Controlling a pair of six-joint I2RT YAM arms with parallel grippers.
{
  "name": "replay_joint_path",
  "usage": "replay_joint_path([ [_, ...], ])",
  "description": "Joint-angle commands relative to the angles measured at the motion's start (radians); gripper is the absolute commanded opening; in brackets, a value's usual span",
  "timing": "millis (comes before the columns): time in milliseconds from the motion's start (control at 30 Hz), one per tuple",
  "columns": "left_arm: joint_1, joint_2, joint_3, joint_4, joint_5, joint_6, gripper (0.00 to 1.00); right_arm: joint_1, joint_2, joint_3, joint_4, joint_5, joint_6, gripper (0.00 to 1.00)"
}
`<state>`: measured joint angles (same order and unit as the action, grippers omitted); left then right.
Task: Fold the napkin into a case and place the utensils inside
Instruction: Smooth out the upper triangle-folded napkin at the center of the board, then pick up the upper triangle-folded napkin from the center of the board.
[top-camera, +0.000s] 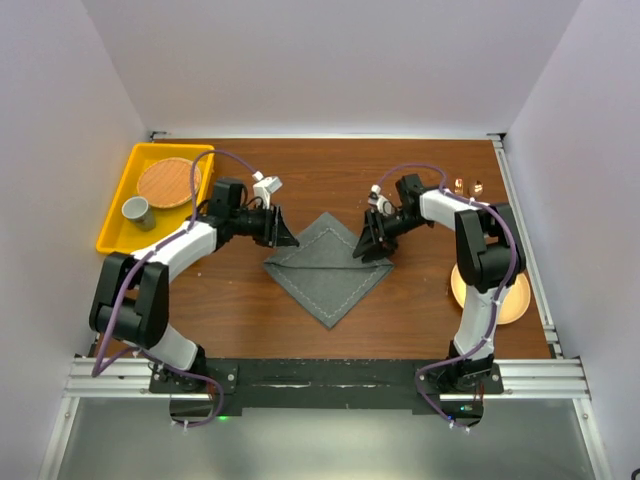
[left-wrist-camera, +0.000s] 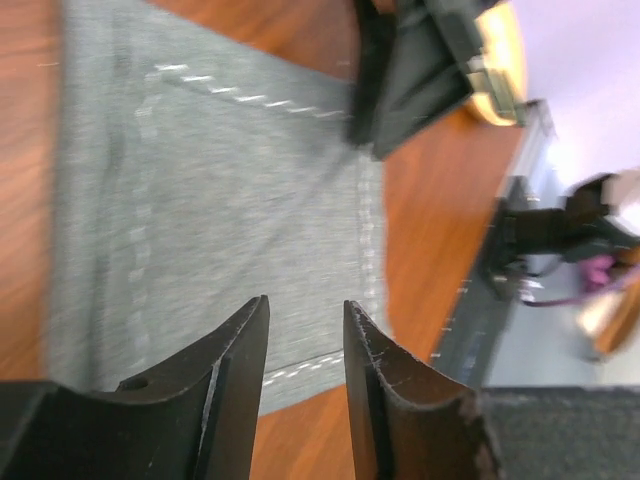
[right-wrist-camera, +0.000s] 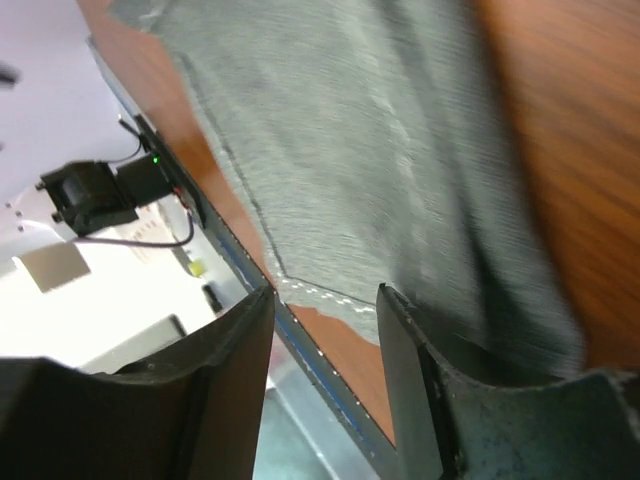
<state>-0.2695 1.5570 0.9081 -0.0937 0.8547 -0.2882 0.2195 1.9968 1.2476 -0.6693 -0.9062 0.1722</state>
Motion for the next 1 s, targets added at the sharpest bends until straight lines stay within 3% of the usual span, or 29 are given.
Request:
replay_joint_path([
  [0, 0.010, 0.001, 0.041, -0.147, -0.150, 0.151, 0.40, 0.040, -0.084, 0.111, -0.041, -0.007, -0.079, 0.48],
  [133, 0.010, 0.058, 0.100, -0.155, -0.201, 0.214, 0.43, 0.046, -0.043, 0.144, -0.004, 0.081, -0.100, 0.46],
  [267, 0.010, 0.146, 0.230, -0.237, -0.218, 0.335, 0.60, 0.057, 0.010, 0.151, 0.017, 0.151, -0.166, 0.44],
  [367, 0.010, 0.221, 0.307, -0.293, -0.210, 0.403, 0.67, 0.066, 0.033, 0.130, 0.027, 0.173, -0.212, 0.44],
  [533, 0.009, 0.314, 0.371, -0.291, -0.172, 0.437, 0.67, 0.102, 0.020, 0.036, 0.051, 0.190, -0.224, 0.43],
  [700, 0.006, 0.396, 0.417, -0.262, -0.085, 0.442, 0.64, 0.164, -0.021, -0.091, 0.065, 0.113, -0.208, 0.46],
  [867, -0.004, 0.471, 0.476, -0.281, 0.043, 0.443, 0.61, 0.208, -0.053, -0.160, 0.100, -0.074, -0.093, 0.62],
  [967, -0.014, 0.500, 0.480, -0.285, 0.099, 0.460, 0.60, 0.202, -0.087, -0.122, 0.053, -0.126, -0.126, 0.66],
])
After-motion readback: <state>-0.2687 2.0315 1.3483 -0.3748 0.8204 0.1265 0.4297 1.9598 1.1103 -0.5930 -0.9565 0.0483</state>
